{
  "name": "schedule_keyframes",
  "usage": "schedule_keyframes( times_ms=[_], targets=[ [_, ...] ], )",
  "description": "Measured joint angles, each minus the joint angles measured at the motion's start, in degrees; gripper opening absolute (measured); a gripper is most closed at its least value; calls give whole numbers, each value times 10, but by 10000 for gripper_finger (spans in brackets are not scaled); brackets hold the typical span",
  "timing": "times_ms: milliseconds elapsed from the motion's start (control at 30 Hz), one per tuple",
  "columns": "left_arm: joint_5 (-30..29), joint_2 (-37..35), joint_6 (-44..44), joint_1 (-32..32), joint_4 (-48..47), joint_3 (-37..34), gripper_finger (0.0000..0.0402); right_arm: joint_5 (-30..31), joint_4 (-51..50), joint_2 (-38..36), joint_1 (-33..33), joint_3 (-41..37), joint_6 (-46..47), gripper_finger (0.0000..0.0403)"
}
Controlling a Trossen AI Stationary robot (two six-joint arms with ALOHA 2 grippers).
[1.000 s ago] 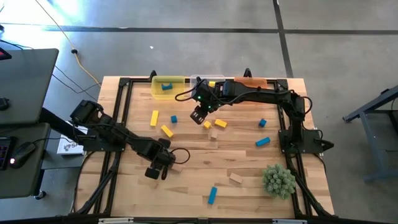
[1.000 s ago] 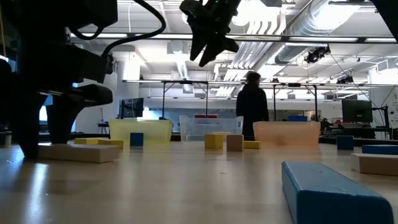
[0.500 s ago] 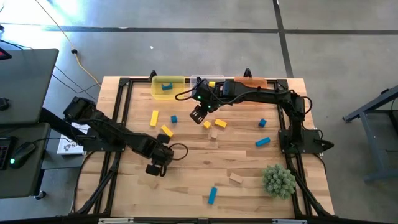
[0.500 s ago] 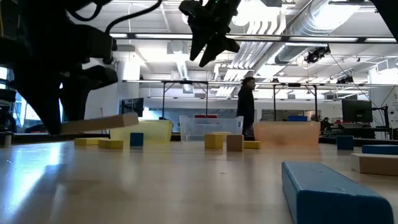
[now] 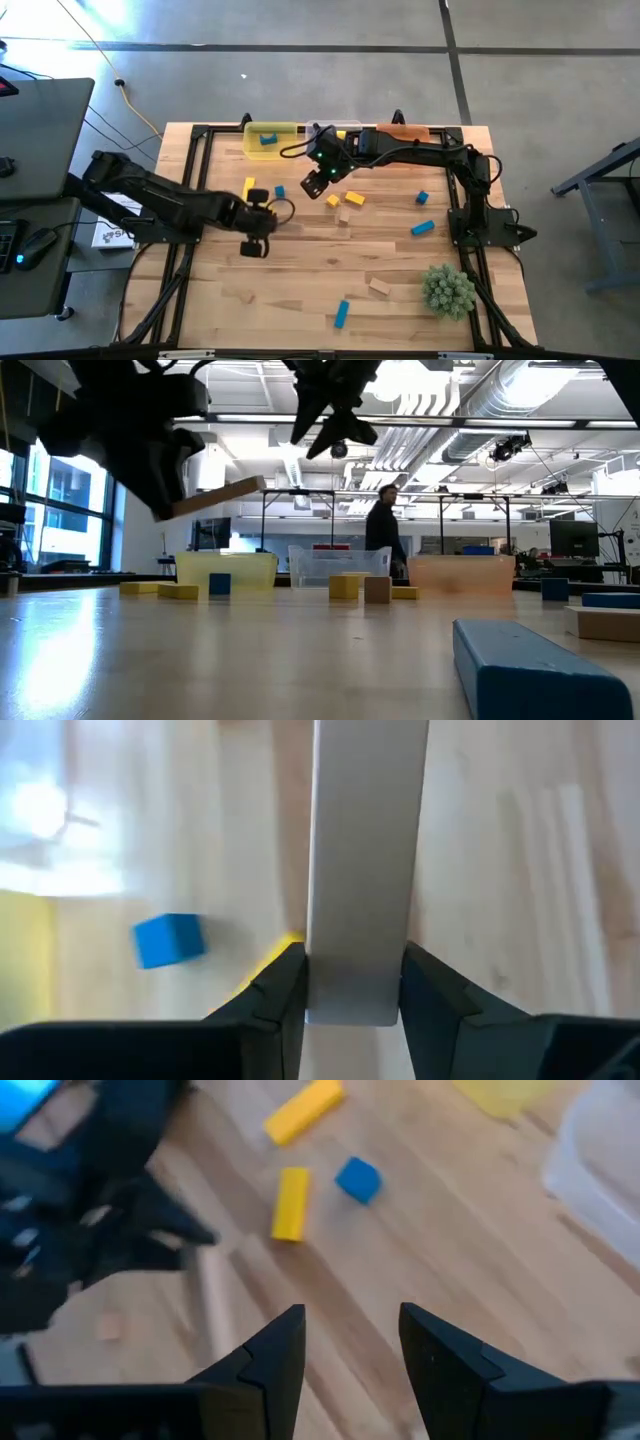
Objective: Sort & place blocks by color
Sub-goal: Put the brown block into the orange bin
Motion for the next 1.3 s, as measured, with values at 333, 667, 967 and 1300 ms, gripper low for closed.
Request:
schedule_keyframes(
  times_ms=[333, 667, 967, 1300],
  targets=[
    [-50, -29, 50, 80, 29, 0, 100, -55, 55, 0, -5, 0, -28, 151],
    [-62, -29, 67, 123, 109, 0, 100, -38, 66, 0, -38, 0, -18, 151],
    [-72, -29, 107, 163, 142, 0, 100, -63, 68, 0, -66, 0, -29, 166],
    [-75, -29, 142, 201, 196, 0, 100, -99, 68, 0, -91, 0, -18, 202]
  ],
)
